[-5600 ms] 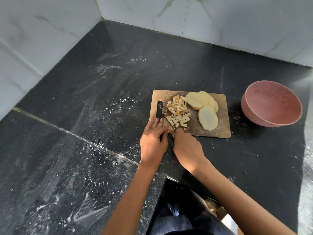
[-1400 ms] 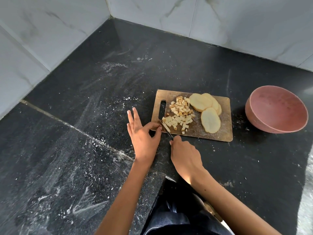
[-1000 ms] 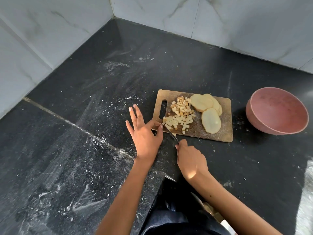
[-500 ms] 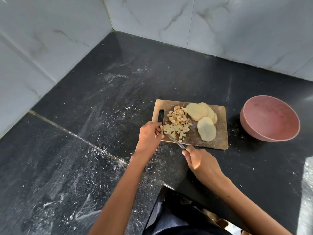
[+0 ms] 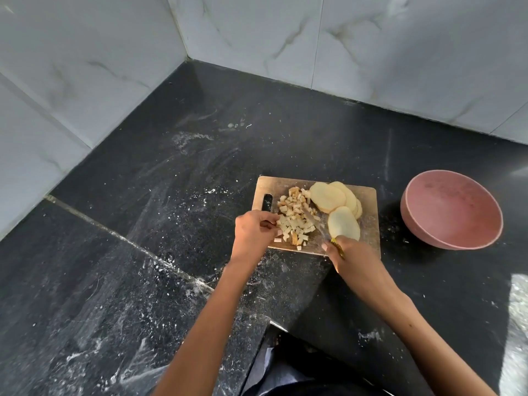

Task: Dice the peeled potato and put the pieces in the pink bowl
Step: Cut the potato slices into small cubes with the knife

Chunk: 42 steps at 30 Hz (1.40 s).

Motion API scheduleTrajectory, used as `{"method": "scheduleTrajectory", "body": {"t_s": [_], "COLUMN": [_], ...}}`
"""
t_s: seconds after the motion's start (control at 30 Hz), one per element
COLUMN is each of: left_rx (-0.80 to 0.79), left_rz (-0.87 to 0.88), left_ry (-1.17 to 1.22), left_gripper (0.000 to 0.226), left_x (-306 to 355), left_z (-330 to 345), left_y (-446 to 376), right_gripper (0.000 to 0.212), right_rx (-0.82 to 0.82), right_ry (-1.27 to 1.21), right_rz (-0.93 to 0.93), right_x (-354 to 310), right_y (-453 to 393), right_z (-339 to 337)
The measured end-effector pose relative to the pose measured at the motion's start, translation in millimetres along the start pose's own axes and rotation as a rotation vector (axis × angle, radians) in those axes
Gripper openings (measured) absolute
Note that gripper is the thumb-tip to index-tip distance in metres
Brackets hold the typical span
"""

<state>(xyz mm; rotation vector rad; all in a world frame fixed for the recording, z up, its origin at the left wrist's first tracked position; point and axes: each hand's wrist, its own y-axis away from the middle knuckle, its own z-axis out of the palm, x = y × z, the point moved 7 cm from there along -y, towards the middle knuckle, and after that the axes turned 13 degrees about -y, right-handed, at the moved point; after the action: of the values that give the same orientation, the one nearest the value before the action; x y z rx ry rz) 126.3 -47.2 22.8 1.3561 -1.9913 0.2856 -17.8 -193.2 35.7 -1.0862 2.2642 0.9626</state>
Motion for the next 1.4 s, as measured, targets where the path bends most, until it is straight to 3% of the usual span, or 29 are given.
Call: {"method": "scheduleTrajectory", "body": {"t_s": [0.23,0.4,0.53,0.77,0.93,1.03,1.17,1.4], "left_rx": [0.017,0.015,-0.001,-0.012,-0.053,-0.09,-0.158,0.05], "left_rz": [-0.04,-0.082,-0.128,-0.061,-0.053,-0.029,0.032,0.164], "left_ry": [0.057,0.004,0.005,0.006,0.168,0.197,0.187,0.101], "left_gripper": [0.032,0.057,0.05,0.038,0.035,0.039,0.044,0.027], "left_x": [-2,-7,-5,1,2,1,2,8], "left_z": [-7,-6,-2,2,6,7,10,10], "left_y": [6,6,0,-8,-9,-9,-7,-5], "right_gripper": [0.026,0.033,0.035,0.028,0.027,0.033,0.041,0.033], "right_rx": [0.123,0.207,0.247,0.332,0.351,0.304,0.261,0.384], "right_ry": [-0.056,-0.216,-0.266,-0.277,-0.438,-0.479,-0.348,-0.363], "right_rz": [-0.005,-0.043,-0.092,-0.173,-0.17,-0.14,-0.125,-0.223], "right_x": [-12,-19,-28,-36,-23,-15,-12,-31], "right_y": [-12,-20,-24,-32,-32,-23,-20,-32], "right_z": [12,24,25,20,11,15,29,23]}}
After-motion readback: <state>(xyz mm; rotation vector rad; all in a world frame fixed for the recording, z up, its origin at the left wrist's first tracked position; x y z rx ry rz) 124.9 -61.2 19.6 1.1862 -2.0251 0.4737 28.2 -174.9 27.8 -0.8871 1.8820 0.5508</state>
